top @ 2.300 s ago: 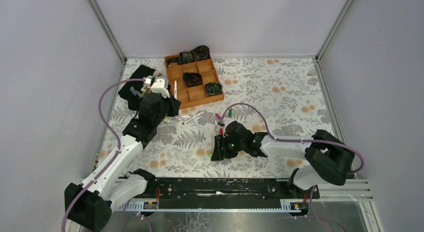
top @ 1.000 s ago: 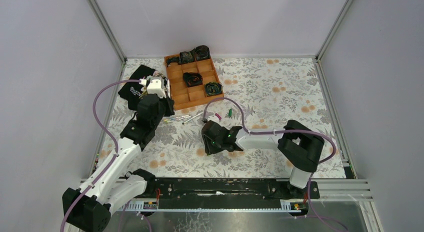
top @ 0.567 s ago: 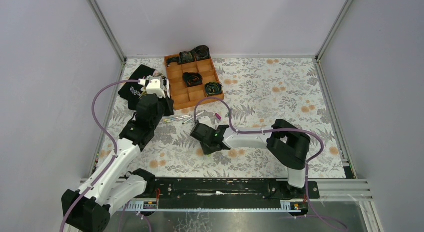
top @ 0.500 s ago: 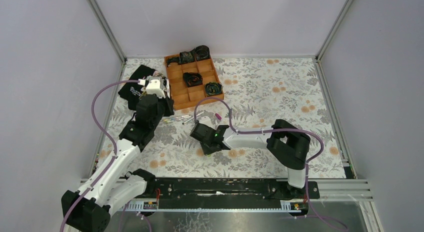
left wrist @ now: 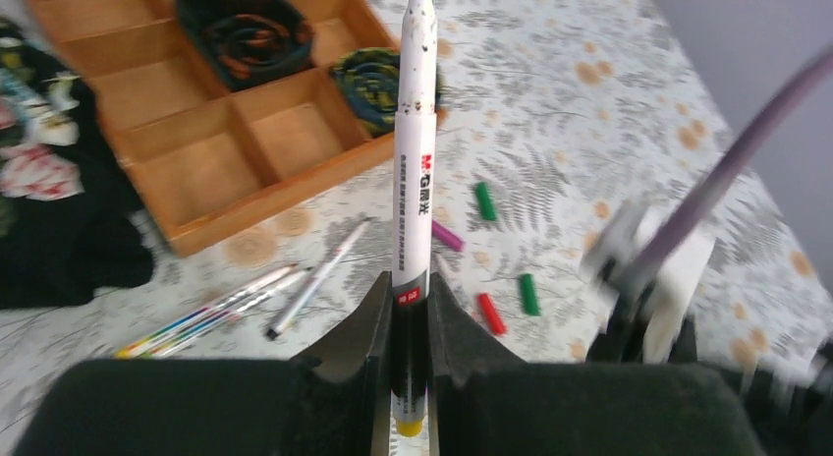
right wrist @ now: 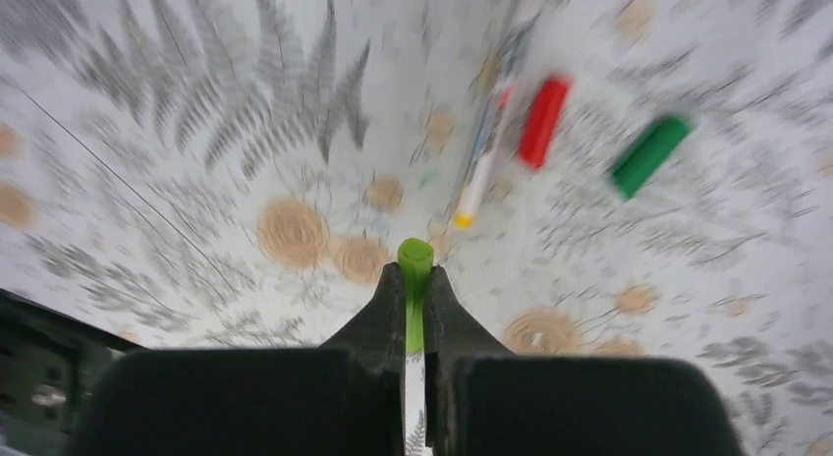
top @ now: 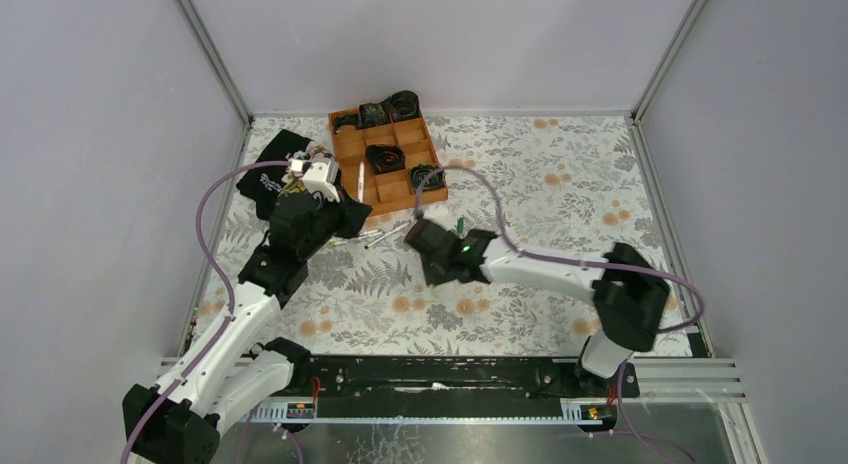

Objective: Insert the pens into the pen caps

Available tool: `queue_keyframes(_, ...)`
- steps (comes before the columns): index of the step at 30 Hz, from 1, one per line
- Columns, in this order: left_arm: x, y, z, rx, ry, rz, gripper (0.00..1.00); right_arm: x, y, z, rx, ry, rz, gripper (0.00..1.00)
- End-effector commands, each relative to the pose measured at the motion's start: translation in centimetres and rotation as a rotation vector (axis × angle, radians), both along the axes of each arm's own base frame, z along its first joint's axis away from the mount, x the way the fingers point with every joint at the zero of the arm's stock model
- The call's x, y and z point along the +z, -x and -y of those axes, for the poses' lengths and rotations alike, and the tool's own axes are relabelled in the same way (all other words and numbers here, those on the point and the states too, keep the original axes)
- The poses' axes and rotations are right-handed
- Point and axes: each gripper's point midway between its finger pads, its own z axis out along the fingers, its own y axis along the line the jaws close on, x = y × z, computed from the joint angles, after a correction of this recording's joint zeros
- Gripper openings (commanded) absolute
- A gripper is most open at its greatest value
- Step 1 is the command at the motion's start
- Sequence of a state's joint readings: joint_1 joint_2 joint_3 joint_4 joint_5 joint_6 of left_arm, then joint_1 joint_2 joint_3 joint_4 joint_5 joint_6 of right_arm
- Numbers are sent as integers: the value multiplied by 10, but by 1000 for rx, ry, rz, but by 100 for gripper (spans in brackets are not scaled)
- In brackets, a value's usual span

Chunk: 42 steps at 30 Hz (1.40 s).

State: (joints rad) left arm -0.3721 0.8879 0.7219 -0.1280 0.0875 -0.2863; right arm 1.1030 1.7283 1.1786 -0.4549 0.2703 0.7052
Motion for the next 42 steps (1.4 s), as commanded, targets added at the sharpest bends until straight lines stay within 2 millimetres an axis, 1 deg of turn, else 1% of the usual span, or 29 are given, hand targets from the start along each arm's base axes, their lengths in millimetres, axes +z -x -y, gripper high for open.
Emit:
queue_keyframes(1, 33, 20, 36, -228, 130, 128, 0, 84, -62, 16, -104, -223, 174, 0)
queue_keyframes(3, 38, 29, 45, -300, 161, 148, 0, 119, -80, 19, -112, -325, 246, 0)
queue_keyframes(6, 45, 38, 55, -375, 190, 168, 0, 173, -103, 25, -129, -464, 364, 0)
queue_keyframes(9, 45, 43, 61, -427, 197, 162, 0, 227, -116, 27, -133, -611, 469, 0)
queue_keyframes(11, 45, 46, 65, -458, 202, 154, 0, 257, -119, 27, -130, -698, 531, 0)
queue_keyframes(13, 45, 48, 68, -483, 201, 152, 0, 283, -119, 24, -118, -780, 584, 0)
queue_keyframes(15, 46, 51, 70, -505, 200, 156, 0, 304, -118, 22, -110, -852, 626, 0)
queue_keyframes(18, 48, 56, 74, -543, 214, 154, 0, 328, -117, 19, -99, -932, 673, 0)
queue_keyframes(25, 49, 62, 80, -601, 242, 146, 0, 349, -114, 4, -24, -1005, 690, 0)
queue_keyframes(30, 48, 63, 80, -603, 242, 143, 0, 350, -113, -6, 13, -1030, 666, 0)
queue_keyframes(36, 49, 64, 82, -617, 244, 142, 0, 349, -113, -11, 24, -1042, 656, 0)
queue_keyframes(39, 49, 64, 81, -616, 245, 143, 0, 352, -112, -14, 42, -1054, 653, 0)
queue_keyframes(42, 50, 64, 82, -618, 245, 145, 0, 349, -111, -19, 63, -1050, 633, 0)
